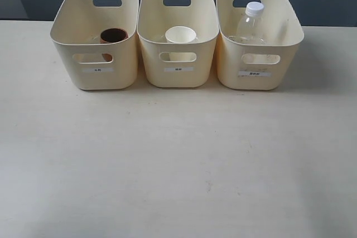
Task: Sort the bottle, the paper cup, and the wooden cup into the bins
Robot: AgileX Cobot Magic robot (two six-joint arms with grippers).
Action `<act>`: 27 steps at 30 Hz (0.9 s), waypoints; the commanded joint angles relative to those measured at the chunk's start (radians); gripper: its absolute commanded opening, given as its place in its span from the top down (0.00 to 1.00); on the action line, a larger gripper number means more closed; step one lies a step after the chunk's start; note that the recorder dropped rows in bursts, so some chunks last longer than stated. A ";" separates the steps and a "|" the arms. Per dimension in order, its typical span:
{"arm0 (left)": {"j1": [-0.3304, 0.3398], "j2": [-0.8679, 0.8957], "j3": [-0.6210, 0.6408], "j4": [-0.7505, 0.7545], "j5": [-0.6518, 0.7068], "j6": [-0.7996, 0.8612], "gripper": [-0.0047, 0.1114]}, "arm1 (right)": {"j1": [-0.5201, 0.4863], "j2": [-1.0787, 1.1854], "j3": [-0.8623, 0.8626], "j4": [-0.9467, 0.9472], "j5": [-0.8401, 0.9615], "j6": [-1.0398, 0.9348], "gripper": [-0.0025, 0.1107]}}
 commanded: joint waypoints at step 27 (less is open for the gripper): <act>-0.004 -0.005 0.001 -0.003 0.002 -0.002 0.96 | 0.011 -0.005 0.005 -0.005 0.016 0.033 0.98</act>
